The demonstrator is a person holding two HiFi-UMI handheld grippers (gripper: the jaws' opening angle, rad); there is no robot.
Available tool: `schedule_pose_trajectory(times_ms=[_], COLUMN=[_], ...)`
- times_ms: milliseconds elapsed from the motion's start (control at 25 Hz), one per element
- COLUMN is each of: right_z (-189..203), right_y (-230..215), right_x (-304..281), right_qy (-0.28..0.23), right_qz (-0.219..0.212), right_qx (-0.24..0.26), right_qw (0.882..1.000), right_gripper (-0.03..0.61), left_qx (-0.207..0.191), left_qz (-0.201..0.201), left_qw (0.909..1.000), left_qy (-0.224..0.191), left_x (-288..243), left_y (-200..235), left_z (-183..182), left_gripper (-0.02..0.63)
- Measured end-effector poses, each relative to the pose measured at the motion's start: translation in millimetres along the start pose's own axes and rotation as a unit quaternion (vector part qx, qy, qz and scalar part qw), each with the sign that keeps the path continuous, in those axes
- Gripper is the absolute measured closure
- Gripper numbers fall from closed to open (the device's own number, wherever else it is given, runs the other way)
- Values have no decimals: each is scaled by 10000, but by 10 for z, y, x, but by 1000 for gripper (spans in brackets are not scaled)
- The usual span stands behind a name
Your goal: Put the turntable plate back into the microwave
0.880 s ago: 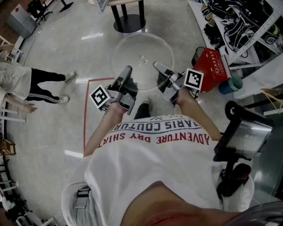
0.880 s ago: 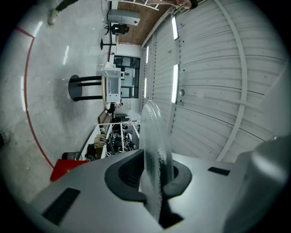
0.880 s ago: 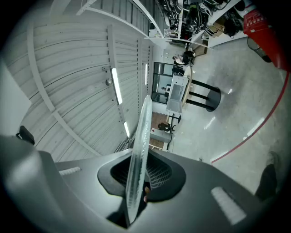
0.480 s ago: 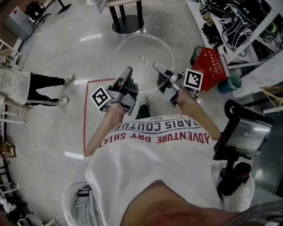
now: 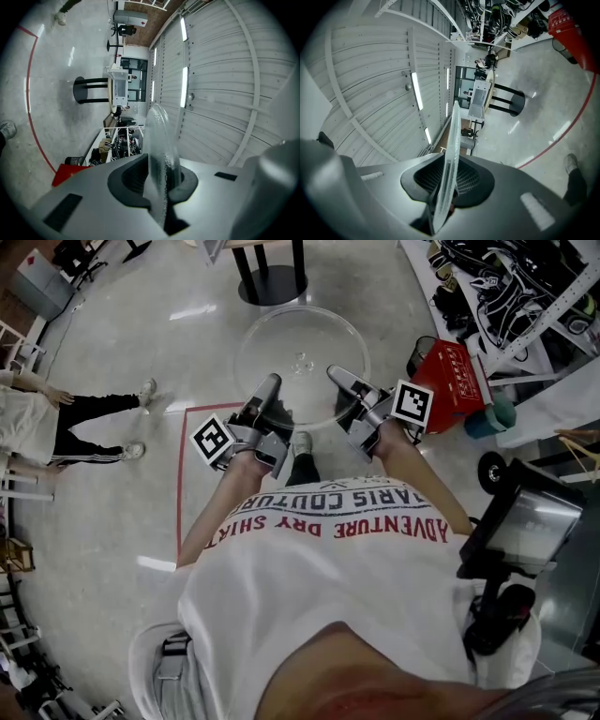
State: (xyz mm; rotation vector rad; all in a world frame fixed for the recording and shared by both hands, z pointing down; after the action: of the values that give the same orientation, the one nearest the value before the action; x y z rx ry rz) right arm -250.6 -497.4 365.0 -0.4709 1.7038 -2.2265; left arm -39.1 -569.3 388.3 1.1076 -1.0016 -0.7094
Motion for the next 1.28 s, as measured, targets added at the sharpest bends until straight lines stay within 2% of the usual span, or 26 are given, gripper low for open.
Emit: schedule_pose_trajectory(times_ms=[240, 400, 640, 1040, 1280], right_z=[-352, -578, -1304, -2966, -3377], right_y=[-229, -497, -876, -1268, -1384], right_x=[-291, -697, -1546, -3414, -3886], right_qy=[-93, -96, -171, -330, -347], right_qz=[6, 18, 156, 255, 178], right_qx=[-151, -235, -366, -291, -237], right_qw=[9998, 9997, 9991, 9987, 9990], right_gripper=[548, 548, 548, 548, 548], left_qx=[63, 161, 211, 242, 141], left_qz=[-40, -113, -251, -228, -137], left_qw=[10000, 9998, 9994, 9993, 9997], left_qy=[-10, -29, 63, 185, 160], left_x=[-347, -565, -1319, -3037, -3465], left_y=[228, 523, 978, 1580, 1719], left_z=[-285, -659, -1496, -3330, -3788], left_gripper=[588, 588, 588, 588, 588])
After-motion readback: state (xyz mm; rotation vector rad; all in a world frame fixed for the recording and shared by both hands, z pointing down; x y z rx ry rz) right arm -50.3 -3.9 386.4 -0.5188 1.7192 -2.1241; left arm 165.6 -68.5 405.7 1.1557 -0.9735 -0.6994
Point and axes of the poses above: the fingertips, and each gripper's own axes: x backward along the fingers, y to its left, z out of its underside, the point moved 8 cm from there along x, backward along the fingers, and after that the axes turned 5 degrees about -x, right-handed, at the moved point
